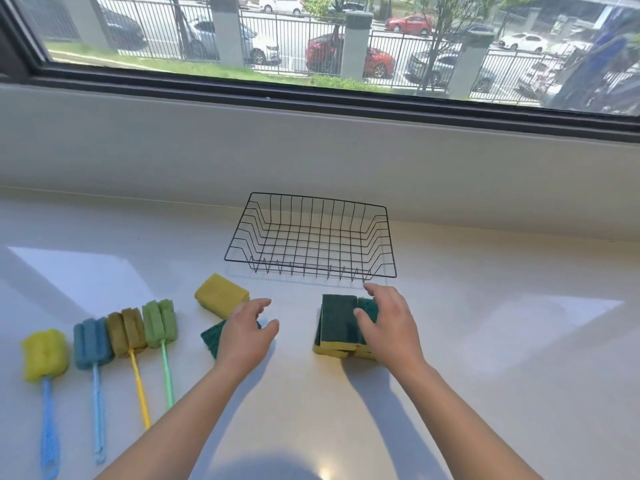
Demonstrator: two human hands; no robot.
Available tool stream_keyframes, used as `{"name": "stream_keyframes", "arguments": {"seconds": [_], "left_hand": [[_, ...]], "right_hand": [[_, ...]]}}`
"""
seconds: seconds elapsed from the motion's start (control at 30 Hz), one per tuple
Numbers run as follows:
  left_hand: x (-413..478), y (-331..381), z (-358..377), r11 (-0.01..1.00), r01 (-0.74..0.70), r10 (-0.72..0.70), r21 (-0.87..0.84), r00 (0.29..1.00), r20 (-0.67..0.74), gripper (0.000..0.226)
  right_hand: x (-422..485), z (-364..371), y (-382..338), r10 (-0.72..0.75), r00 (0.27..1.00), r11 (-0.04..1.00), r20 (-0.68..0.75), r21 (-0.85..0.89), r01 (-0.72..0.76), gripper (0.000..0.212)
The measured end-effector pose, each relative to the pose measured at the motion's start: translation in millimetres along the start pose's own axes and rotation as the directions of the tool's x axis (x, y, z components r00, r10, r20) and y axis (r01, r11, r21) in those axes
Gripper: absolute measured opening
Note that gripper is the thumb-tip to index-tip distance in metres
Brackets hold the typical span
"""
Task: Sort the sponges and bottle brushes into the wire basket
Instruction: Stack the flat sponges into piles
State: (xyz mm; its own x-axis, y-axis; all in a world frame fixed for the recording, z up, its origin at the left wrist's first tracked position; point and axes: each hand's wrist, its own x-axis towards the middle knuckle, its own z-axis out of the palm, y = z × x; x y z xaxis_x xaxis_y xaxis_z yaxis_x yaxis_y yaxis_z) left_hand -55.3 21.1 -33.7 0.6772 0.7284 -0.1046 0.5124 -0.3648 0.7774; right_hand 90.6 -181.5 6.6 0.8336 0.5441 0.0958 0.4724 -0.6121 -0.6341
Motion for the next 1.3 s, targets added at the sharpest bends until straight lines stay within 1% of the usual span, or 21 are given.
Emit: {"name": "stream_keyframes", "arguments": {"seconds": [0.07,0.17,0.27,0.33,0.4,0.57,0.63,0.7,0.77,0.8,0.83,0.87,0.93,0.97,1.03,1.1,1.13,1.17,1.23,1.27,1.3], "left_hand": [[-1.8,-13.8,-13.6,0.995,0.011,-0.006,0.098,0.999,-0.047,0.042],[-4.5,-35.9,-30.7,0.94,-0.011,0.043,0.342,0.995,-0.087,0.048],[-5.2,-53.0,-40.6,0.85,-0.036,0.062,0.526,0.998,-0.032,0.063],[-4.4,-60.2,-42.9,0.8,-0.046,0.029,0.599,0.999,0.038,0.069],[-3.4,-64.8,-43.2,0.763,-0.056,0.005,0.644,0.997,0.081,0.067],[-3.2,-69.7,-46.7,0.752,-0.058,0.002,0.657,0.996,0.086,0.056],[-9.6,-74.0,-50.3,0.801,-0.018,-0.027,0.598,0.997,0.067,0.054],[-21.0,-80.4,-55.5,0.877,0.064,-0.09,0.477,0.995,0.031,0.054],[-33.5,-87.6,-60.6,0.939,0.196,-0.205,0.283,0.979,0.002,0.05],[-38.6,-89.5,-62.8,0.947,0.279,-0.283,0.161,0.959,0.004,0.045],[-42.2,-89.9,-64.9,0.931,0.366,-0.366,0.011,0.93,0.025,0.038],[-44.6,-89.0,-66.5,0.881,0.445,-0.442,-0.161,0.895,0.058,0.033],[-46.8,-88.6,-67.5,0.705,0.553,-0.551,-0.445,0.821,0.147,0.028],[-47.2,-88.3,-67.8,0.621,0.582,-0.578,-0.526,0.793,0.194,0.026],[-46.5,-88.3,-67.3,0.519,0.613,-0.603,-0.596,0.757,0.253,0.028],[-47.0,-87.2,-63.4,0.501,0.624,-0.622,-0.6,0.742,0.252,0.031],[-47.5,-87.2,-60.5,0.539,0.618,-0.632,-0.572,0.746,0.209,0.033],[-47.0,-88.9,-57.9,0.607,0.604,-0.638,-0.516,0.758,0.135,0.035],[-47.8,-89.1,-54.0,0.721,0.584,-0.631,-0.374,0.776,-0.006,0.041],[-47.8,-88.1,-52.5,0.744,0.578,-0.626,-0.336,0.779,-0.047,0.042],[-46.9,-85.9,-51.0,0.754,0.574,-0.621,-0.319,0.781,-0.061,0.045]], "right_hand": [[3.6,9.0,-15.0,-0.061,0.998,0.998,0.033,-0.001,0.061,0.045],[8.8,28.0,-35.3,-0.13,0.986,0.991,0.106,-0.015,0.132,0.044],[14.5,50.5,-51.9,-0.191,0.963,0.978,0.19,-0.046,0.203,0.043],[19.1,66.5,-62.8,-0.212,0.943,0.971,0.256,-0.057,0.234,0.043],[25.4,83.6,-75.1,-0.219,0.92,0.967,0.326,-0.056,0.249,0.043],[50.5,129.9,-113.7,-0.2,0.867,0.965,0.457,-0.061,0.255,0.042],[61.5,148.0,-128.1,-0.198,0.848,0.964,0.491,-0.058,0.259,0.044],[71.4,166.1,-139.5,-0.194,0.815,0.956,0.546,-0.079,0.281,0.048],[78.2,183.3,-147.5,-0.19,0.776,0.932,0.601,-0.139,0.335,0.051],[80.0,190.9,-149.8,-0.189,0.765,0.912,0.616,-0.179,0.369,0.051],[80.6,197.9,-150.6,-0.195,0.76,0.889,0.62,-0.216,0.405,0.053],[80.4,203.5,-149.9,-0.205,0.756,0.864,0.621,-0.248,0.438,0.055],[79.0,210.7,-144.9,-0.221,0.759,0.832,0.612,-0.287,0.474,0.058],[79.0,212.1,-141.6,-0.227,0.767,0.83,0.6,-0.294,0.475,0.055],[80.7,209.5,-135.2,-0.22,0.795,0.846,0.566,-0.295,0.445,0.045],[82.1,199.7,-127.6,-0.181,0.84,0.892,0.511,-0.274,0.358,0.038],[81.5,191.8,-123.1,-0.144,0.865,0.926,0.481,-0.242,0.289,0.037],[80.0,184.4,-118.0,-0.103,0.886,0.96,0.451,-0.189,0.208,0.036],[70.0,165.9,-108.9,0.004,0.903,1.0,0.429,-0.029,0.009,0.035],[63.0,157.6,-105.1,0.075,0.895,0.987,0.439,0.096,-0.13,0.032],[55.2,151.0,-101.3,0.15,0.873,0.926,0.464,0.244,-0.289,0.026]]}}
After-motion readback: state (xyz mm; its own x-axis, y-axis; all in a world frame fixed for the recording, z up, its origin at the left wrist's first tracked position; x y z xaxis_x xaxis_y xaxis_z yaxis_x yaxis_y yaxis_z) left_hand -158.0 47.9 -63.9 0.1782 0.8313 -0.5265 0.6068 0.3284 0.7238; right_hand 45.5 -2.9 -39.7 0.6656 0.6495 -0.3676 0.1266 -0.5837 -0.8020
